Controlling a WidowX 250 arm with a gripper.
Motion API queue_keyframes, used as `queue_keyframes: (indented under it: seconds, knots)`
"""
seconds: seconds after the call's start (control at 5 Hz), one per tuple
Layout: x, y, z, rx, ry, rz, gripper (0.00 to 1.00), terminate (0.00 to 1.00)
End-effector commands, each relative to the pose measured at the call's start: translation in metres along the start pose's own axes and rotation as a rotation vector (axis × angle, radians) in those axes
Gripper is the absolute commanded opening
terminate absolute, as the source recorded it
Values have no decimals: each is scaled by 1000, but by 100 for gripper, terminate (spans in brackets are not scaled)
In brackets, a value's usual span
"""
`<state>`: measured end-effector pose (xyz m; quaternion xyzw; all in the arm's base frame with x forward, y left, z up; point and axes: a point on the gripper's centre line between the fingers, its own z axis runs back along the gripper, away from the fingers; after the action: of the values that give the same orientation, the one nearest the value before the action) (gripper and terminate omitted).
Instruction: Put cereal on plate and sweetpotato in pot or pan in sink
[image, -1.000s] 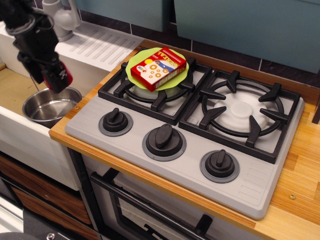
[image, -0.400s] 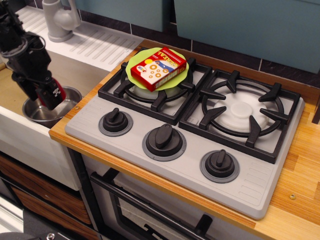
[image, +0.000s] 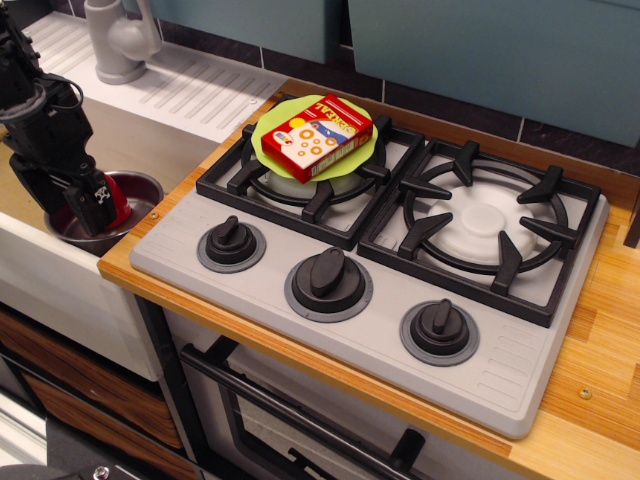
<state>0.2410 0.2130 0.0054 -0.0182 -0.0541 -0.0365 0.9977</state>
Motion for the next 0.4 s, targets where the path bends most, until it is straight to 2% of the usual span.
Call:
queue_keyframes:
  seconds: [0.0, 0.2]
  knots:
    - [25, -1, 62, 114, -24, -9, 100, 0]
    - [28, -12, 94, 143, 22, 0, 100, 0]
